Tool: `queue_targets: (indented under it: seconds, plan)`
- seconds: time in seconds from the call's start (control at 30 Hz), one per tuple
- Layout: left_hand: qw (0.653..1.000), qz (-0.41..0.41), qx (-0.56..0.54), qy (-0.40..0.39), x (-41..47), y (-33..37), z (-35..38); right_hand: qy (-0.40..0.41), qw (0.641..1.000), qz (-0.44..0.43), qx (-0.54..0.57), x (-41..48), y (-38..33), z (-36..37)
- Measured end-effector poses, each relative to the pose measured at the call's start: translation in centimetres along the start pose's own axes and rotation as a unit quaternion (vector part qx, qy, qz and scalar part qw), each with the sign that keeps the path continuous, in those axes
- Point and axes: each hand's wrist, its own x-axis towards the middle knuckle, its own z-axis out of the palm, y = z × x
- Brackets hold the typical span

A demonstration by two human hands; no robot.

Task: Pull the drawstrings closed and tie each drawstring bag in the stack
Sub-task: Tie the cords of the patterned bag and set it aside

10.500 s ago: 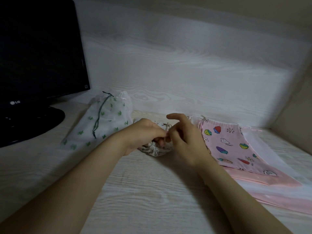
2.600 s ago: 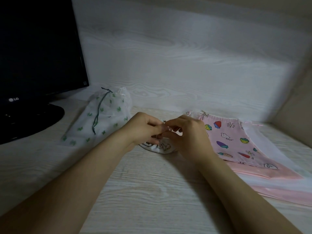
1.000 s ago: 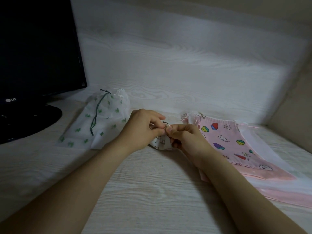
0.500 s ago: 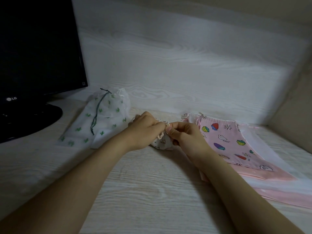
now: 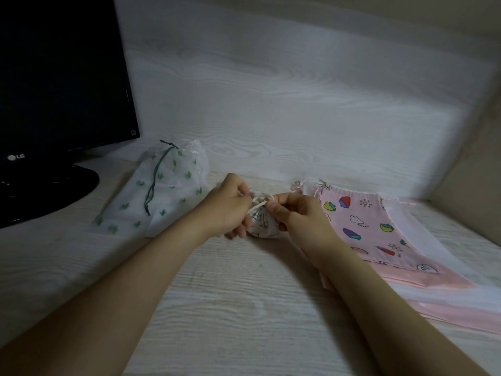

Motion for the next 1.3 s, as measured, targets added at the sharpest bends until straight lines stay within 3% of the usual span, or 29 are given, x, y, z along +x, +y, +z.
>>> queue_targets:
  seconds: [0.1, 0.27, 0.5, 0.9, 1.1, 1.3]
  plan:
    - [1.0, -0.001, 0.013, -0.026, 0.1, -0.4, 0.1, -0.014, 1.0, -0.018, -0.006, -0.1, -0.1, 0.1]
    - [0.996, 0.065, 0.056, 0.001, 0.3, -0.7, -0.2, -0.032, 0.999, -0.019, 0.001, -0.6, -0.6, 0.1]
    - [0.994, 0.013, 0.11, 0.018, 0.2, 0.2, -0.4, -0.023, 1.0, -0.012, 0.003, -1.0, -1.1, 0.2]
    - [0.958, 0.048, 0.232, 0.159, 1.2, -2.4, -1.1, -0.011, 1.0, 0.026, 0.008, -0.7, -1.2, -0.3]
    - [0.956, 0.074, 0.199, 0.2, 1.1, -2.5, -1.3, 0.022, 0.993, -0.021, -0.116, -0.7, -1.3, -0.4]
    - [0.961, 0.063, 0.186, 0.196, 1.5, -2.6, -1.6, 0.057, 0.934, -0.115, -0.334, -0.6, -1.2, 0.4]
